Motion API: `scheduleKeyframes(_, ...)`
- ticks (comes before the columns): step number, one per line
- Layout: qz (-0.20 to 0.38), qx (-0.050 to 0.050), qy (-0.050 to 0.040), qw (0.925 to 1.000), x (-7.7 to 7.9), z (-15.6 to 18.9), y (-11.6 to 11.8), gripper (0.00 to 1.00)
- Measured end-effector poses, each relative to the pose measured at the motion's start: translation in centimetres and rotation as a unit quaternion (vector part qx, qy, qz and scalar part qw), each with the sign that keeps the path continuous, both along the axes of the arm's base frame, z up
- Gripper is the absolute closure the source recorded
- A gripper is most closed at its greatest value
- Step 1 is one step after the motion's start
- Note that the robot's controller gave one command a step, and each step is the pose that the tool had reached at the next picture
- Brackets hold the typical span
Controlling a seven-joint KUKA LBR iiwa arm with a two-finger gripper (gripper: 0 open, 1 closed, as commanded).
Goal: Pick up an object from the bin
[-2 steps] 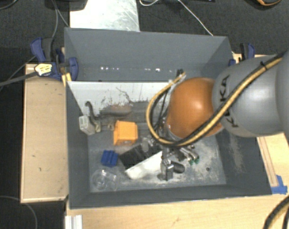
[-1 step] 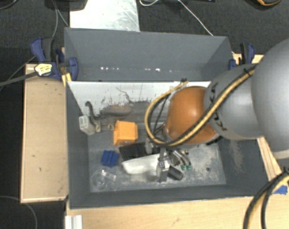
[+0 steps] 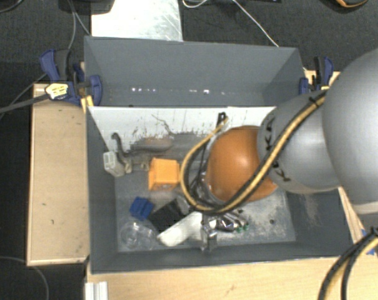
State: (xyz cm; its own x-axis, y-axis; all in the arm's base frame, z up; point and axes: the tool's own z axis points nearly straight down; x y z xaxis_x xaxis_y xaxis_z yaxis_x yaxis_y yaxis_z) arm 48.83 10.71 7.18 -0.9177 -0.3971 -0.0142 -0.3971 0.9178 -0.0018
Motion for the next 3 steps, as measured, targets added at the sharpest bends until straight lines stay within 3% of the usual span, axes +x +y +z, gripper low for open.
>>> scheduleKeyframes(1,-0.127,0.003,0.0031,0.9919,2.51,0.29,-2.29,1.00)
scheduleKeyframes(3,-0.127,0.004,0.0029,0.9919,2.51,0.34,-2.27,1.00)
